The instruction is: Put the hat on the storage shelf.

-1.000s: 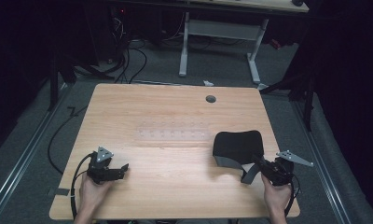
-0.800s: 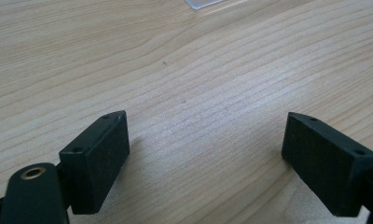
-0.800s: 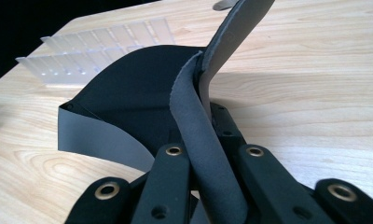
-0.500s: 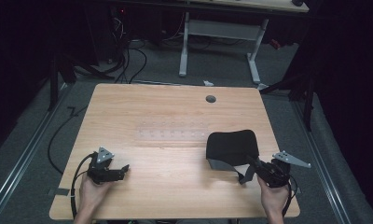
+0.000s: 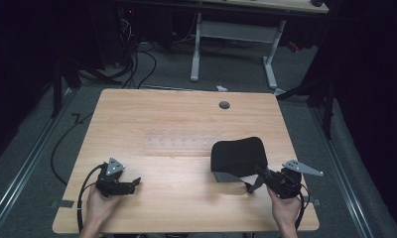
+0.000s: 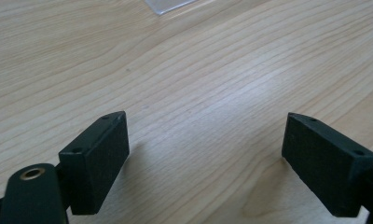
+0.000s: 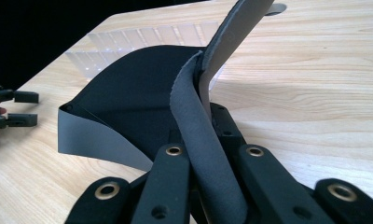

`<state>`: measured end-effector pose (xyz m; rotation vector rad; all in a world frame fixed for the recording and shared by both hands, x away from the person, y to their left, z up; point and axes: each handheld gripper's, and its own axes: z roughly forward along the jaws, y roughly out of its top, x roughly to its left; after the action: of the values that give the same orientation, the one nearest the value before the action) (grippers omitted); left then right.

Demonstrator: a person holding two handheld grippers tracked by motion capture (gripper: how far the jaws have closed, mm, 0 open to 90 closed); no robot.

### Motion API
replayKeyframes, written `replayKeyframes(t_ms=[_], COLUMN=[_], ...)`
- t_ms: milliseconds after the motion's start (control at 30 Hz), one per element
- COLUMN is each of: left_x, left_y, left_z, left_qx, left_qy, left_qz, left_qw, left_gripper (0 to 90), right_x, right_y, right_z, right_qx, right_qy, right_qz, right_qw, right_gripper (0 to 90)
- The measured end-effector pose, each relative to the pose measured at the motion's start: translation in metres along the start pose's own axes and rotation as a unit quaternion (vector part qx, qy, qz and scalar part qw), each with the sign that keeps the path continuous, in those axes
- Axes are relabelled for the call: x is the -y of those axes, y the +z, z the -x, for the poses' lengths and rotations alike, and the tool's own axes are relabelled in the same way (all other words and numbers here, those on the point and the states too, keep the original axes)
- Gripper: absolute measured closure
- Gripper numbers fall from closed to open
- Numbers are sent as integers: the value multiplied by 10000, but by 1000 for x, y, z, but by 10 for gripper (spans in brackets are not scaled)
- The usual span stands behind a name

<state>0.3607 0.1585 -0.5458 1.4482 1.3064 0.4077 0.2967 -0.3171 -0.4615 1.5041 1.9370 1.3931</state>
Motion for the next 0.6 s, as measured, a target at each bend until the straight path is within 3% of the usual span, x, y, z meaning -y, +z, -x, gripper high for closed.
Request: replayKeyframes(t_ms=[300, 600], left_x=[-3, -5], left_y=[-4, -6], left_z=[23, 51], left_qx=[378, 785], left_qy=[136, 283], left_qz=[45, 35], left_qw=[9992, 9965], left_gripper=[154, 154], right_x=[-5, -14], right_y=[8, 20], right_z=[-9, -24], right_qx=[-264, -518], right_qy=[6, -153], right_qz=[-58, -140], right_qw=[9996, 9984], right_gripper=[864, 864])
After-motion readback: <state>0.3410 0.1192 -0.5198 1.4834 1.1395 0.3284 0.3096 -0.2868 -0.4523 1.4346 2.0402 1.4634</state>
